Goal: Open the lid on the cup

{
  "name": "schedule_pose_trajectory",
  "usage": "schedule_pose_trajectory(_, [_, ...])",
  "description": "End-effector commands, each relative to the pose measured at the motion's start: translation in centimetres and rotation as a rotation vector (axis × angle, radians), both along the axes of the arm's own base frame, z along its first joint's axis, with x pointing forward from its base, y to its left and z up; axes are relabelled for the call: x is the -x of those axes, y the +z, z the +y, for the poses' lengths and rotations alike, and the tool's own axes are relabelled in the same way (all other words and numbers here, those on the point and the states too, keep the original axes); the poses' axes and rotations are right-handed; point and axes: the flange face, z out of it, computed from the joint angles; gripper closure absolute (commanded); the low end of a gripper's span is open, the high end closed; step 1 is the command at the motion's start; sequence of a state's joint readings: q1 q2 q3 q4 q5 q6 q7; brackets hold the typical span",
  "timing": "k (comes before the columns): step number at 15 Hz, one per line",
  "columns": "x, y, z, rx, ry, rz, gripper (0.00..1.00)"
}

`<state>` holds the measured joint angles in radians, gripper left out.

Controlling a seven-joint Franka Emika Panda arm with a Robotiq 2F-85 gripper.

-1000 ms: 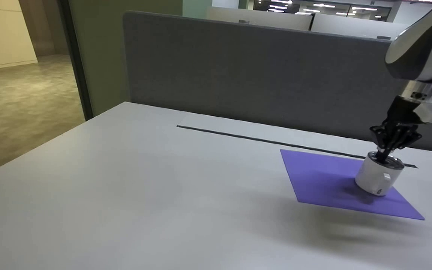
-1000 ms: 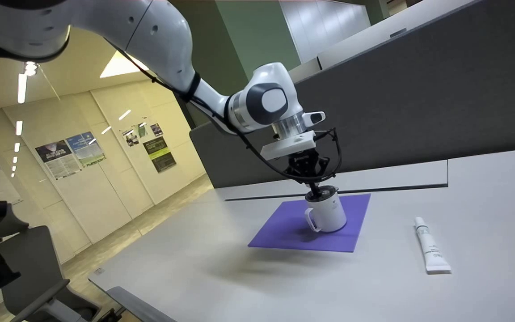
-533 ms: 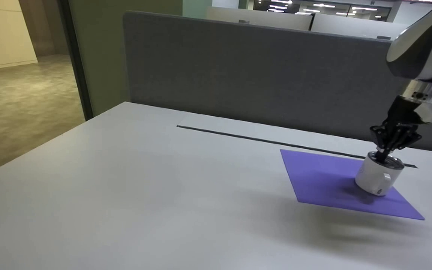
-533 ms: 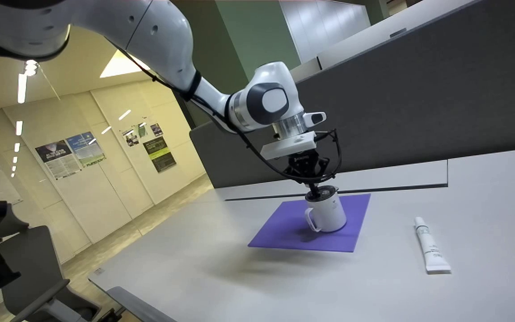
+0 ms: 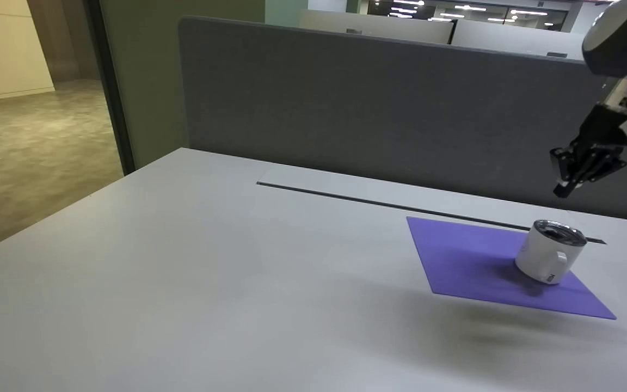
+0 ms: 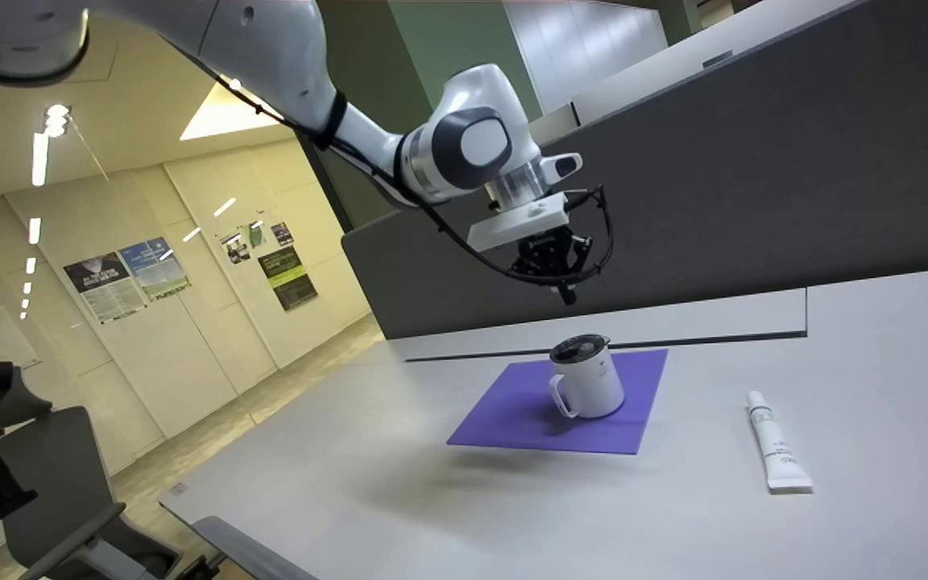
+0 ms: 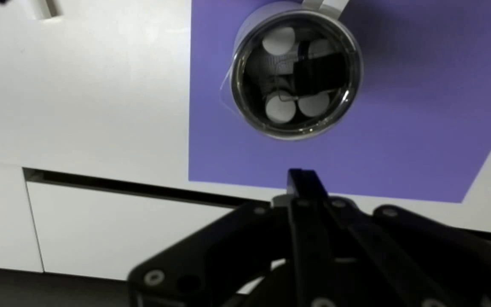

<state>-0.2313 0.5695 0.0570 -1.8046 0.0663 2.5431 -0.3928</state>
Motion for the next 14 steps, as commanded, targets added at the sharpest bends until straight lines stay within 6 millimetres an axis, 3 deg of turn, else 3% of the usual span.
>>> schedule_pose_trajectory(1, [0.6,4.9,-0.2,-0.037,0.019,0.0,1.0])
schedule_pose_trajectory(5, [0.7,7.4,0.1,-0.027,0.02,0.035,1.0])
schedule_pose_trajectory(10, [0.9,8.2,0.5,-0.01,0.026,0.067,1.0])
schedule_pose_trajectory(11, [1.1,8.1,0.6,-0.001,0.034,0.089,0.75])
schedule_pose_trajectory(14, [1.3,8.4,0.5,0.011,0.039,0.109,0.61])
